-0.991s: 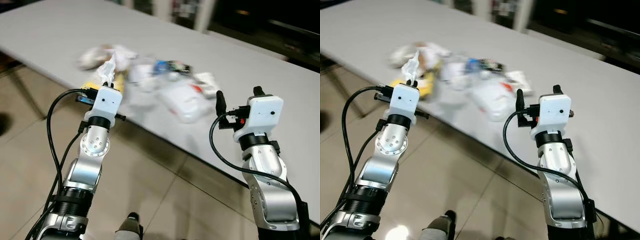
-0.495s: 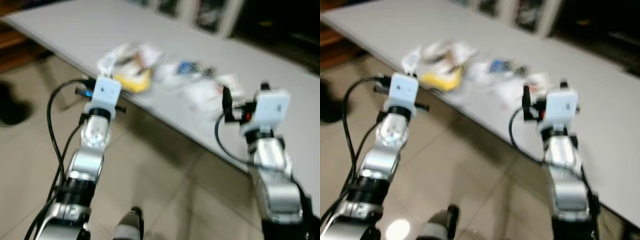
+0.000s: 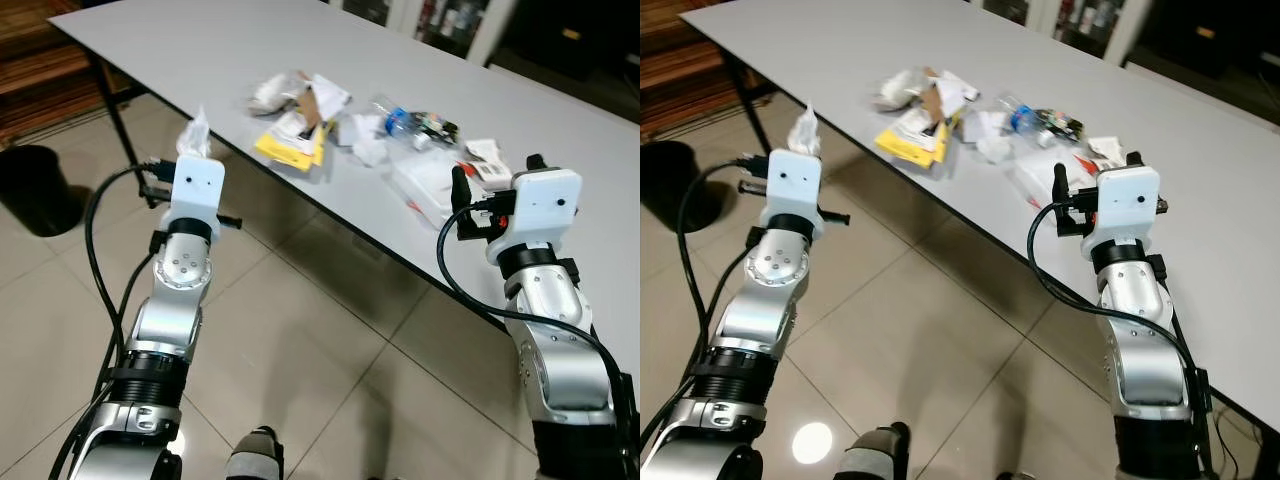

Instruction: Picking trash to rubbish bin

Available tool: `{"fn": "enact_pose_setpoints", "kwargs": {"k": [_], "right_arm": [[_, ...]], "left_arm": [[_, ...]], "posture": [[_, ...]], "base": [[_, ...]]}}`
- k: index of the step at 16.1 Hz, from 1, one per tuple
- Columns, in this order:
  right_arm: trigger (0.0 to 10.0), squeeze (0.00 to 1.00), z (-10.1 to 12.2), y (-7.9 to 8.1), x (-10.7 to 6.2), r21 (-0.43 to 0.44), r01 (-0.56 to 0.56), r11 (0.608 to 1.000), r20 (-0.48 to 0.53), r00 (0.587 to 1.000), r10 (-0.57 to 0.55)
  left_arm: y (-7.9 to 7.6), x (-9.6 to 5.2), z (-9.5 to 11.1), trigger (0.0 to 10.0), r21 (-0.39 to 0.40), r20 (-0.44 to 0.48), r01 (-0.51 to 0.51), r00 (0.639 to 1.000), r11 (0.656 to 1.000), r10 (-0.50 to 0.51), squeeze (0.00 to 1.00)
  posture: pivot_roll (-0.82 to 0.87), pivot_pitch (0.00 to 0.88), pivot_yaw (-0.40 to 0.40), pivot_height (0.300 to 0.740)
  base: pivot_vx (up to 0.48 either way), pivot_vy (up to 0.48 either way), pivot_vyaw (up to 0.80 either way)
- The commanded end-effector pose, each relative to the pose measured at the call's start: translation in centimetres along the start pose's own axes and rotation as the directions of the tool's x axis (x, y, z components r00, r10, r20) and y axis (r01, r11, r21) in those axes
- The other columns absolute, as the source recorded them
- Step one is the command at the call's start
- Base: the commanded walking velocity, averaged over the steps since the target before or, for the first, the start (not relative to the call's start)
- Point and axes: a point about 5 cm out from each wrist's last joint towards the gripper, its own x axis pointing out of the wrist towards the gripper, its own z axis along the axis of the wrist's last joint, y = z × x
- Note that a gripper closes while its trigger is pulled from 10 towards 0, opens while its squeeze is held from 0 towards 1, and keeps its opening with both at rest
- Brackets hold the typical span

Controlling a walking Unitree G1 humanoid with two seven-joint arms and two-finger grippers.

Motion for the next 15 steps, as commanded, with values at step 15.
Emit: {"fn": "enact_pose_setpoints", "kwargs": {"k": [15], "right_arm": [[10.0, 0.00, -2.9, -1.3, 6.1, -0.085, -0.270, 0.959, -0.094, 0.961, 0.262]], "left_arm": [[1.1, -1.8, -1.2, 0.0, 0.026, -0.073, 0.037, 0.997, 0.999, -0.035, 0.00]], "posture": [[0.42, 0.267, -0.095, 0.740]], "base": [[0.000, 0.000, 0.00]]}}
